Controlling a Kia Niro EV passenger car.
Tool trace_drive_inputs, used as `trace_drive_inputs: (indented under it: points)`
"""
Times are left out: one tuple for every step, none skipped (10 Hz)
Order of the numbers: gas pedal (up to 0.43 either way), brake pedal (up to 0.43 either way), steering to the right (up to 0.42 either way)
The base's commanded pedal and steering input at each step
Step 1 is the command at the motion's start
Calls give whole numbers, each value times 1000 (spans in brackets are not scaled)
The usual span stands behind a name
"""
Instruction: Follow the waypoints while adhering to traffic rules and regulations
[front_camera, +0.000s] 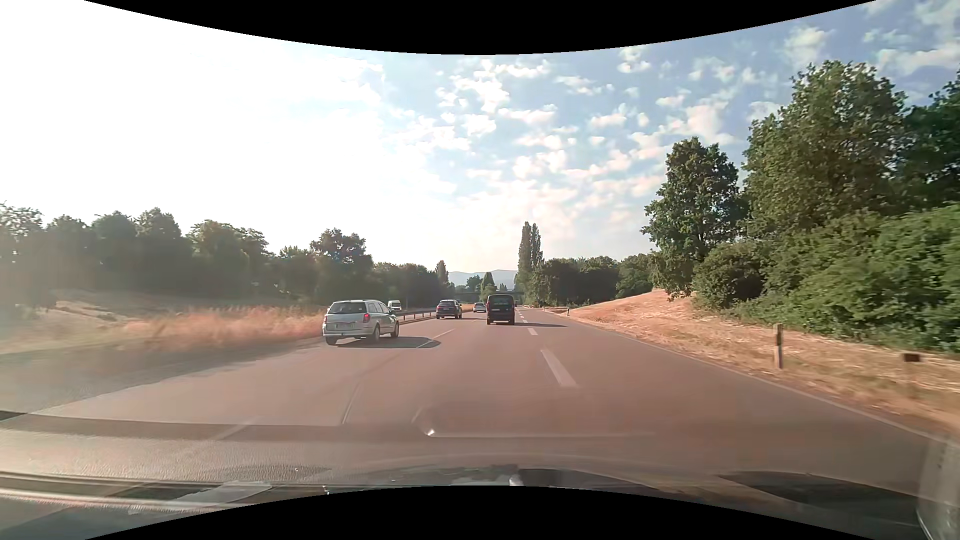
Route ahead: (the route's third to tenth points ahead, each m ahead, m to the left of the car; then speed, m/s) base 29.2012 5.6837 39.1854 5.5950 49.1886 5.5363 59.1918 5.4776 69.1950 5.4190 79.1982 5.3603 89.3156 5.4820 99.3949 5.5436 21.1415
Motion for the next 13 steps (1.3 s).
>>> trace_drive_inputs:
  points:
    - [339, 0, 4]
    - [339, 0, 4]
    - [331, 0, 4]
    - [319, 0, 4]
    - [311, 0, 5]
    - [311, 0, 5]
    - [299, 0, 5]
    - [287, 0, 5]
    - [287, 0, 5]
    - [287, 0, 5]
    - [287, 0, 5]
    - [287, 0, 6]
    - [280, 0, 6]
